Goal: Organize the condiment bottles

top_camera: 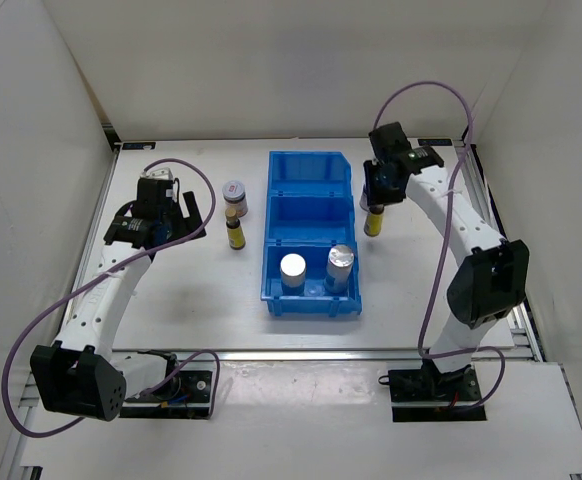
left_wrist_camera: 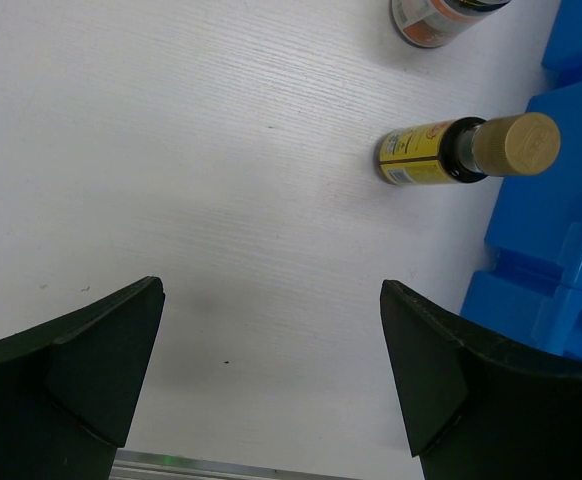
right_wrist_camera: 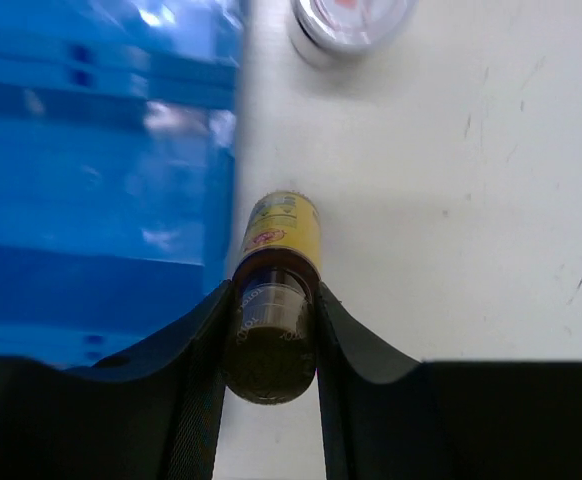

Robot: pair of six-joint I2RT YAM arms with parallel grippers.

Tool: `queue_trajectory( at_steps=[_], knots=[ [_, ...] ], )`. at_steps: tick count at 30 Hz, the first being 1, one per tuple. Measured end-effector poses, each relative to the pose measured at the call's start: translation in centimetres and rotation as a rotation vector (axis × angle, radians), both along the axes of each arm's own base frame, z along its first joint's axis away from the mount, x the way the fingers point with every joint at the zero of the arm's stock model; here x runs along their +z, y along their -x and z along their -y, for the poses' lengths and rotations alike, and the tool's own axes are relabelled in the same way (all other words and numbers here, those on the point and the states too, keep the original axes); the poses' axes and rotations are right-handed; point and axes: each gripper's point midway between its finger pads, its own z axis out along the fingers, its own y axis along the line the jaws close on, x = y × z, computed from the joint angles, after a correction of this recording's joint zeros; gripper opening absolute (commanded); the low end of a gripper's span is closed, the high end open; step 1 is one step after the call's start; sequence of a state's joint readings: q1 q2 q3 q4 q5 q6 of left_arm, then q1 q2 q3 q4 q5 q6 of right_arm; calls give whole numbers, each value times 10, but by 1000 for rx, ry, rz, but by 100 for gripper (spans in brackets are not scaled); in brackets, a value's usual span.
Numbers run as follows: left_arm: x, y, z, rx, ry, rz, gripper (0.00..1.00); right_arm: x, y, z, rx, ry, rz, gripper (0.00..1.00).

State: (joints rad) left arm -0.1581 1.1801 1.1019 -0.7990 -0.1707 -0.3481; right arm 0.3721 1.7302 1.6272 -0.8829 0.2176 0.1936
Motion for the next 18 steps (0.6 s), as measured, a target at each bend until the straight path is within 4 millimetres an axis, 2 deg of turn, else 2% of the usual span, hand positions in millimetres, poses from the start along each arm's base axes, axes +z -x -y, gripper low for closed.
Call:
queue_trajectory(
  at_steps=[5,7,9,11,13,18],
  knots=[
    [0,0,1,-3,3,0,100,63,-11,-40,83,-57,145,0],
    [0,0,1,-3,3,2,100,79,-9,-57,122,-80,181,0],
    [-1,1,1,-3,4,4,100,81,-7,-71,154,-92,185,0],
    [0,2,1,-4,5,8,100,73,-7,-80,174,-93,166,0],
    [2,2,1,-7,10,14,100,55,-11,-85,180,-82,127,0],
    [3,3,4,-18,22,17,100,-7,-23,-95,191,-54,4,0]
  ],
)
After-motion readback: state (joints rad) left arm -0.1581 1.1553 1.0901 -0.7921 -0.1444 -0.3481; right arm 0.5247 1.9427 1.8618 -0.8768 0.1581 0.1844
